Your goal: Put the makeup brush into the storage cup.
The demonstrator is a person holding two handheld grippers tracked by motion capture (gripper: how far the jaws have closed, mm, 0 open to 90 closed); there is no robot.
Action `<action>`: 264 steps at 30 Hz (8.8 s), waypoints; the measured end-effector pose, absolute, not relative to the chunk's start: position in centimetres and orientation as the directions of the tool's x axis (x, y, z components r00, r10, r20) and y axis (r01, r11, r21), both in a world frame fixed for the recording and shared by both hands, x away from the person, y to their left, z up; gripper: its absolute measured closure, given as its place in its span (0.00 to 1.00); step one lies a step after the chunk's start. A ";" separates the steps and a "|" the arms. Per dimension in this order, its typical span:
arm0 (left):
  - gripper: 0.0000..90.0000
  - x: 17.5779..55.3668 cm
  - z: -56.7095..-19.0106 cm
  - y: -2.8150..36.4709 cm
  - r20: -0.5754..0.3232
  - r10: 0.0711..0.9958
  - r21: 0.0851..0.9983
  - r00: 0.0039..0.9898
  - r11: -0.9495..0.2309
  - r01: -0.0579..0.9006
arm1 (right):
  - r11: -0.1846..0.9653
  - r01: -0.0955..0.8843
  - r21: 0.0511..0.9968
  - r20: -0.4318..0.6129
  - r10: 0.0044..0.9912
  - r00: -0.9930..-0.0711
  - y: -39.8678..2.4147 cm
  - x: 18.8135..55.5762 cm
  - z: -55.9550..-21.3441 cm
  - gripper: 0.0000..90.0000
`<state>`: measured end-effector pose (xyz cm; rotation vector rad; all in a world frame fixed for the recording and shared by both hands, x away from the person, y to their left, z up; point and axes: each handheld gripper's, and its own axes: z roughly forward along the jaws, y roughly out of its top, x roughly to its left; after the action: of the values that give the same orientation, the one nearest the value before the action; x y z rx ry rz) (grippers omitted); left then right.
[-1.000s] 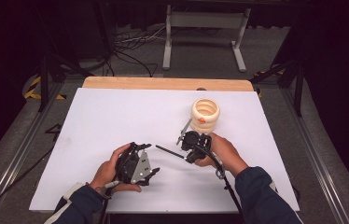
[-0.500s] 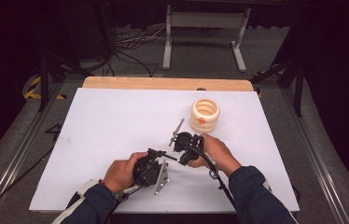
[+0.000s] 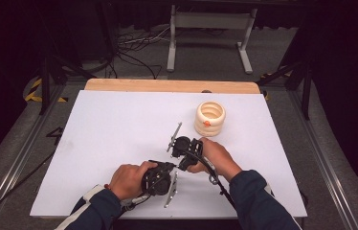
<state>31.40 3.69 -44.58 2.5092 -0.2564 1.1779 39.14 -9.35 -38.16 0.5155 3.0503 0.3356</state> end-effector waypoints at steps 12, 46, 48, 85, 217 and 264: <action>0.93 32.3 -43.4 5.0 0.687 0.081 0.380 0.723 -0.887 -0.262 | 0.885 0.335 0.324 -0.013 0.358 -0.934 -10.8 38.9 -36.8 0.76; 0.93 35.6 -40.9 9.8 0.328 0.374 0.761 0.868 -0.648 -0.009 | 0.592 0.131 0.795 -0.287 0.557 -0.779 -23.3 32.8 -37.2 0.22; 0.93 35.6 -40.7 10.0 0.309 0.381 0.779 0.872 -0.626 -0.003 | 0.584 0.133 0.801 -0.286 0.568 -0.772 -24.1 32.4 -38.0 0.19; 0.93 41.4 -35.9 6.5 0.082 0.468 0.967 0.880 -0.251 0.043 | 0.519 0.183 0.835 -0.284 0.691 -0.665 -29.3 30.2 -42.6 0.13; 0.25 46.4 -37.1 -0.9 0.109 0.527 0.958 0.843 -0.283 0.053 | 0.506 0.187 0.842 -0.248 0.672 -0.698 -29.2 30.1 -42.0 0.15; 0.03 40.3 -34.8 6.4 0.282 0.519 0.928 0.807 -0.361 -0.093 | 0.506 0.172 0.845 -0.268 0.679 -0.683 -29.6 29.8 -41.6 0.15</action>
<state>40.32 6.35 -34.77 1.8387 0.3253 0.6602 29.82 -29.61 -41.62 0.6933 2.1611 1.1224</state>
